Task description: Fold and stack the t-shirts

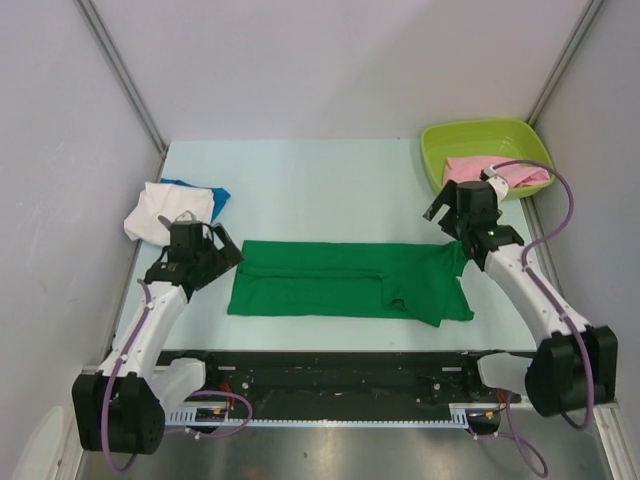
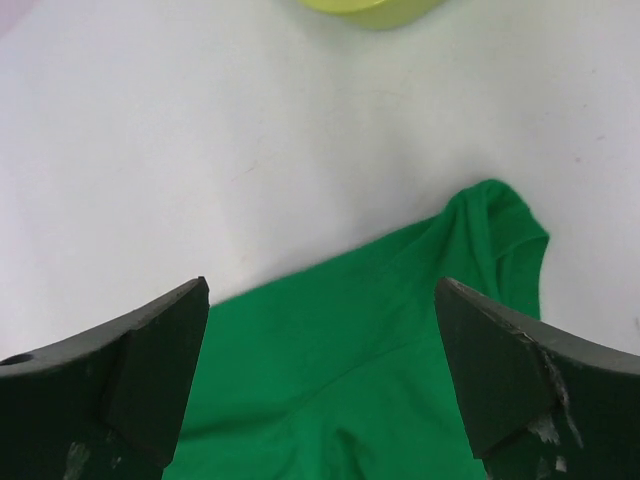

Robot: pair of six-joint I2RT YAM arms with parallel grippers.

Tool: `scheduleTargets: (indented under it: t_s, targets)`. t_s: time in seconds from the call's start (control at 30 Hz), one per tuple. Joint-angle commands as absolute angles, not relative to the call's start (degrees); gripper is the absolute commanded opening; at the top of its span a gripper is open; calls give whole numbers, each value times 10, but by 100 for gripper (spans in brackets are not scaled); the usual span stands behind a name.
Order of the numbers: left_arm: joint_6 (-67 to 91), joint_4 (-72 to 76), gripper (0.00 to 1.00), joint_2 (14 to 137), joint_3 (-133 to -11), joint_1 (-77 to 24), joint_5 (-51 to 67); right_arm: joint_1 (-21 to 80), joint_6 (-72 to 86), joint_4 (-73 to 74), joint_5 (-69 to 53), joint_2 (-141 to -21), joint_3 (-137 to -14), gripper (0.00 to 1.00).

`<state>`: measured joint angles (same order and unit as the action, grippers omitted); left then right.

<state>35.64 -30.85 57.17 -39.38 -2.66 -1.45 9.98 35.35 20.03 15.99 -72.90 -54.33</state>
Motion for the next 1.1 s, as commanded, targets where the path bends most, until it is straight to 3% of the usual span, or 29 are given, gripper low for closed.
scheduleTargets:
  t_s: [0.0, 0.2, 0.7, 1.07]
  targets:
    - [349, -271, 100, 550, -381, -28, 38, 112, 365, 258, 114, -633, -470, 100]
    - [354, -233, 100, 569, -357, -35, 119, 152, 434, 253, 32, -512, -353, 100]
    - [366, -247, 97, 638, -407, -94, 98, 373, 696, 469, 234, -337, -286, 100]
    - [372, -236, 97, 660, -421, -94, 104, 386, 767, 428, 219, -356, -201, 100]
